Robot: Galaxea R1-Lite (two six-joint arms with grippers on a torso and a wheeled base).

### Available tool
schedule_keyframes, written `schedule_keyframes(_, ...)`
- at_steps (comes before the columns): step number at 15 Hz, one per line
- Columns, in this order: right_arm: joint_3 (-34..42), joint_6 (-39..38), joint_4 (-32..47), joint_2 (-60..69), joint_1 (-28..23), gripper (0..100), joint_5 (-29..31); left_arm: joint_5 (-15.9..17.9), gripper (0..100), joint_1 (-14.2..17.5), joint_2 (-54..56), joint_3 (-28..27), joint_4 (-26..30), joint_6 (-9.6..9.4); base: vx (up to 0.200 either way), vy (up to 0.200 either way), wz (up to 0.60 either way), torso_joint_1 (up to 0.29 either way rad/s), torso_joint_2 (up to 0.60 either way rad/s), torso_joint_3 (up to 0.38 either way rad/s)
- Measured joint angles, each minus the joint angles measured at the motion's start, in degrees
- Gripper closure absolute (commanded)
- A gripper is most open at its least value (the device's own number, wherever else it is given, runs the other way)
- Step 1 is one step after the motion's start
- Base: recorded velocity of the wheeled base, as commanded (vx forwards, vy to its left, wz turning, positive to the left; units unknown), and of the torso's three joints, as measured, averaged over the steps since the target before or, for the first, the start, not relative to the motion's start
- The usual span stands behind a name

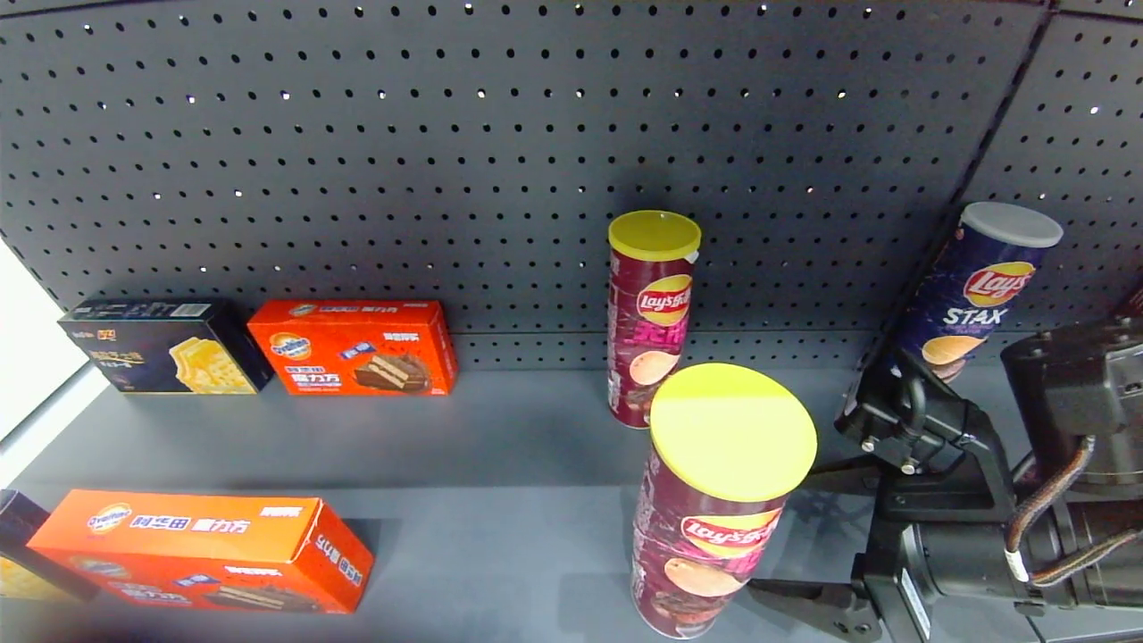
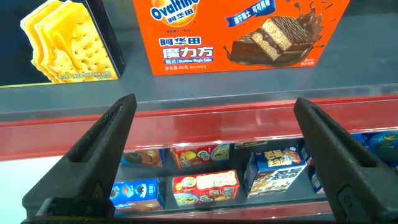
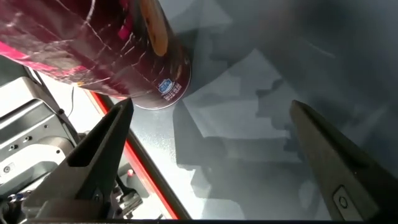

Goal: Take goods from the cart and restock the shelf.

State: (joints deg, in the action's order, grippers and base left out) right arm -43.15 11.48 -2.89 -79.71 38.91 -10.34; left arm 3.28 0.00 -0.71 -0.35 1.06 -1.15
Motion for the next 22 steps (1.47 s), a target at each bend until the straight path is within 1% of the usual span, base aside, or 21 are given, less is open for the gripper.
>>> schedule_keyframes(6, -1.3, 0.1, 0.0, -1.4, 0.0, 0, 0.0, 0.1, 0, 0.0, 0.0, 0.0, 0.0, 0.0, 0.0, 0.0, 0.0, 0.0, 0.0, 0.0)
schedule_keyframes(9, -0.6, 0.1, 0.0, -1.1, 0.0, 0, 0.0, 0.1, 0, 0.0, 0.0, 0.0, 0.0, 0.02, 0.0, 0.0, 0.0, 0.0, 0.0, 0.0)
schedule_keyframes(15, 3.2, -0.1, 0.0, 7.3, -0.2, 0, 0.0, 0.0, 0, 0.0, 0.0, 0.0, 0.0, -0.05, 0.0, 0.0, 0.0, 0.0, 0.0, 0.0)
schedule_keyframes(17, 6.7, 0.0, -1.2, 13.6, 0.0, 0, 0.0, 0.1, 0, 0.0, 0.0, 0.0, 0.0, -0.07, 0.0, 0.0, 0.0, 0.0, 0.0, 0.0)
schedule_keyframes(22, 19.7, 0.0, -3.5, 30.0, 0.3, 0, 0.0, 0.0, 0, 0.0, 0.0, 0.0, 0.0, -0.07, 0.0, 0.0, 0.0, 0.0, 0.0, 0.0)
